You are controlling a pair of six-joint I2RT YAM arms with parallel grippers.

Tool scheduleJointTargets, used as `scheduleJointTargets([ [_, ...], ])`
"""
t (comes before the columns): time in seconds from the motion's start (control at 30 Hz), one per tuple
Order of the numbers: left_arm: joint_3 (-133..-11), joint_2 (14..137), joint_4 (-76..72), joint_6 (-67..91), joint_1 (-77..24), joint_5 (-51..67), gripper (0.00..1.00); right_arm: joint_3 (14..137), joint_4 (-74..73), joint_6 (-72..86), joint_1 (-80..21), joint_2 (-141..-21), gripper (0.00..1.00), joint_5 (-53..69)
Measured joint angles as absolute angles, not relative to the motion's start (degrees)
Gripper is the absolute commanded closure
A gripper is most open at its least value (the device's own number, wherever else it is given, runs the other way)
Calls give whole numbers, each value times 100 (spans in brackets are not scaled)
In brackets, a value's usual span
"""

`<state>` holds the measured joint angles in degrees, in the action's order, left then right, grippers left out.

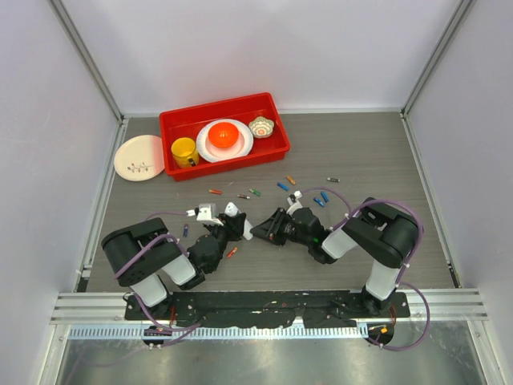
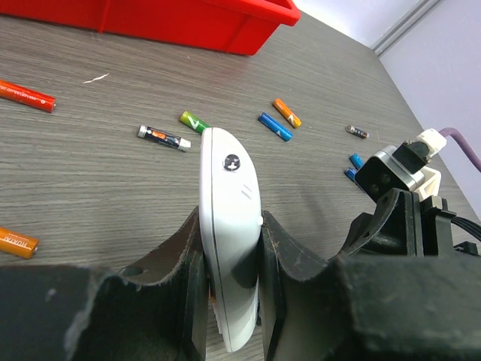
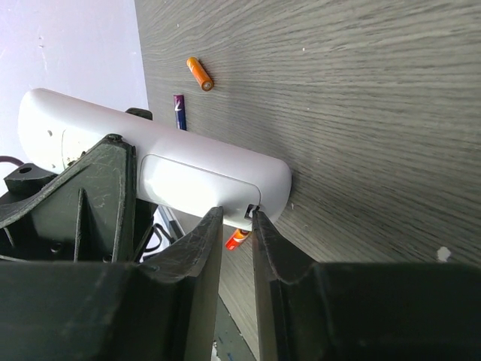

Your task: Load the batteries into the remote control

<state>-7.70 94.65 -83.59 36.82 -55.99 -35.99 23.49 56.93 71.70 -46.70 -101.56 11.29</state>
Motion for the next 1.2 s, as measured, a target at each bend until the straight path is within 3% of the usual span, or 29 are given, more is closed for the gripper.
scheduleJointTargets([
  [1.2,-838,9555,-8464,3371,-5857,-3815,100,2401,5028,6733,-4670,-9769,75,1118],
])
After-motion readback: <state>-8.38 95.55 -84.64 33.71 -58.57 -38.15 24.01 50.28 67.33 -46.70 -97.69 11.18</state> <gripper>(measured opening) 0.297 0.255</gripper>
